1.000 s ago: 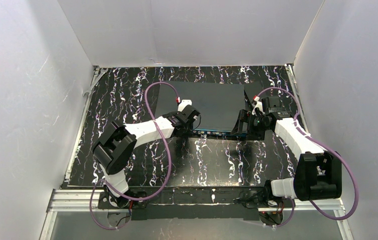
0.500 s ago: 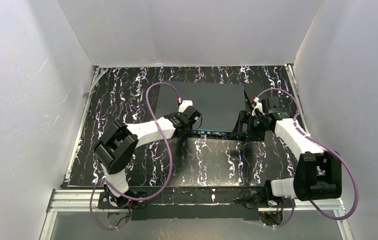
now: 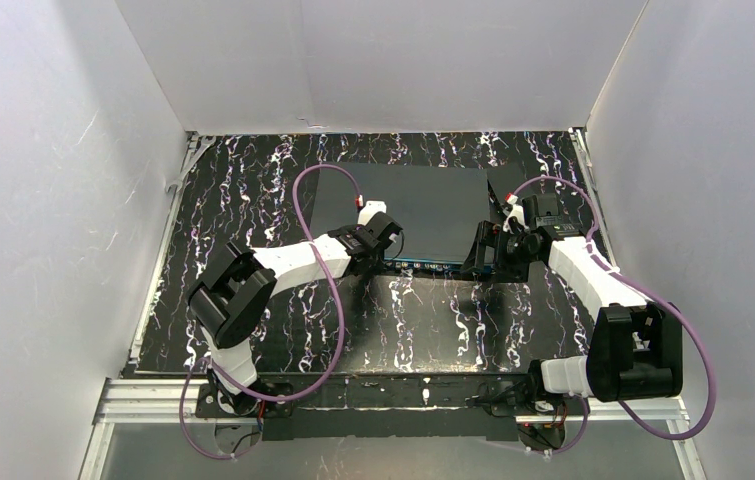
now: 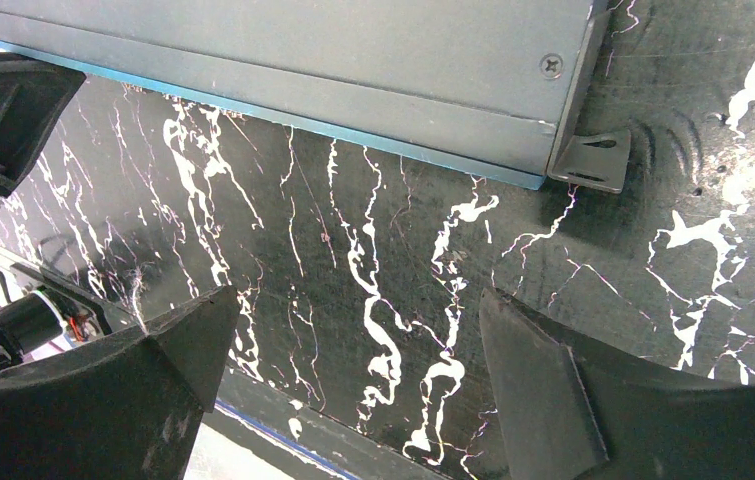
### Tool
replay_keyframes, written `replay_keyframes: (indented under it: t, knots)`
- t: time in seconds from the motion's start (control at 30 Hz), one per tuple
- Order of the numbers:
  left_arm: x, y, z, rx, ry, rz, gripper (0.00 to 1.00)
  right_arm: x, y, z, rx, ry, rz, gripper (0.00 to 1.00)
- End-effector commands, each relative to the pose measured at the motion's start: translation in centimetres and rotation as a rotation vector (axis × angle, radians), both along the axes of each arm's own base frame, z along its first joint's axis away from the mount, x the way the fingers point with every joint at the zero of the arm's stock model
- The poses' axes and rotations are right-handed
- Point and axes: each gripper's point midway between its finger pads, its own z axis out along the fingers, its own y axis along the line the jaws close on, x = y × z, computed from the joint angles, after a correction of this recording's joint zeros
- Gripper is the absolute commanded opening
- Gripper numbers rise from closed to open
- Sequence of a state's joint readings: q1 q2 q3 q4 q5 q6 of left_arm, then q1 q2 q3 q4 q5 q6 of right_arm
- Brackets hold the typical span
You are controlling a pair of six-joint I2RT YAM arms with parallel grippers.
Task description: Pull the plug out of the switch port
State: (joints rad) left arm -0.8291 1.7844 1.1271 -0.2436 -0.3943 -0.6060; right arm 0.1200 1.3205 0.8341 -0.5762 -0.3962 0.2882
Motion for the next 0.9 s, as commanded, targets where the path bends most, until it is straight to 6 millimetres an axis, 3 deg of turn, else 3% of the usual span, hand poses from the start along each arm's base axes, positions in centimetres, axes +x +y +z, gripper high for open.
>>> replay_keyframes:
  t: [0.0,0.87]
  knots:
    - [0.3,-0.3,1.5,-0.034,-0.036,0.01,0.0,0.0,0.2,0.5,0.015,-0.022,0.012,0.99]
    - [-5.1,0.6,1.9,-0.056,0.056,0.087,0.0,0.0,0.3,0.4,0.02,-0.025,0.014,0.99]
